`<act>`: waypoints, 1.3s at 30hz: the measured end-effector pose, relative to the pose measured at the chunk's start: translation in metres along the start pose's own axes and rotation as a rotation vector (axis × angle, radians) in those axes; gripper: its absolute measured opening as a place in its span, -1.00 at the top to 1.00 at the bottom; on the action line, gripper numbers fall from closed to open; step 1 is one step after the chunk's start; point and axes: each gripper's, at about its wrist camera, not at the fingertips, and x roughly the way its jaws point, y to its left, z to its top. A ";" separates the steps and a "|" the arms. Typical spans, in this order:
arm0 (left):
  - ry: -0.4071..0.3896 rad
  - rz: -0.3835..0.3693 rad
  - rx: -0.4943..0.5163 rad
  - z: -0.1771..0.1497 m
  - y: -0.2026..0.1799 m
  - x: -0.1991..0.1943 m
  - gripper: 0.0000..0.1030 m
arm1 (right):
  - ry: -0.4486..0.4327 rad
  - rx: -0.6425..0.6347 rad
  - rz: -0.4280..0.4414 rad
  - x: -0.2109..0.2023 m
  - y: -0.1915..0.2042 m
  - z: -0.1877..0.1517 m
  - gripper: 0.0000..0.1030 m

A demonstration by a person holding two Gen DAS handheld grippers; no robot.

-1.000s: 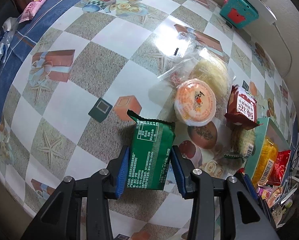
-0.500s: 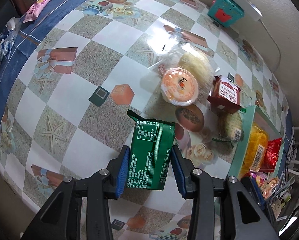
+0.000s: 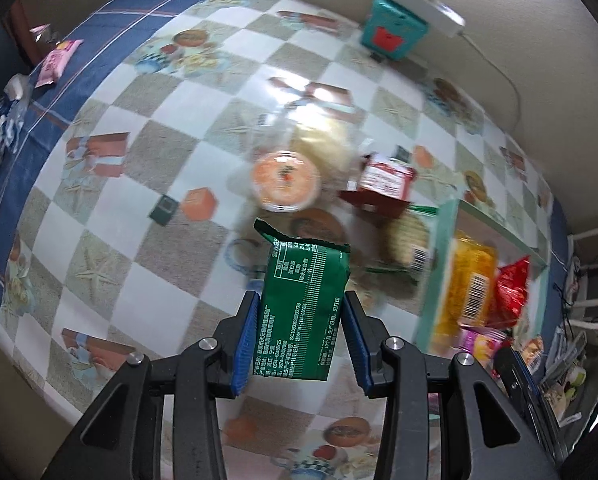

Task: Organize snacks
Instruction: 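Carry the green pack with the left tool while the right carries the candy over the tray, then open the left tool over the tray while the right opens to drop the candy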

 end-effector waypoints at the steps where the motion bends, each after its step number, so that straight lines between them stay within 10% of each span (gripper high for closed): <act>1: -0.002 -0.004 0.007 0.003 0.000 0.000 0.17 | -0.003 0.007 -0.003 -0.001 -0.003 0.001 0.64; 25: -0.070 -0.081 0.360 -0.049 -0.154 -0.019 0.17 | -0.029 0.227 -0.086 -0.023 -0.111 0.004 0.63; 39: 0.003 -0.057 0.207 -0.032 -0.115 0.012 0.17 | 0.048 0.235 -0.072 0.001 -0.125 -0.004 0.64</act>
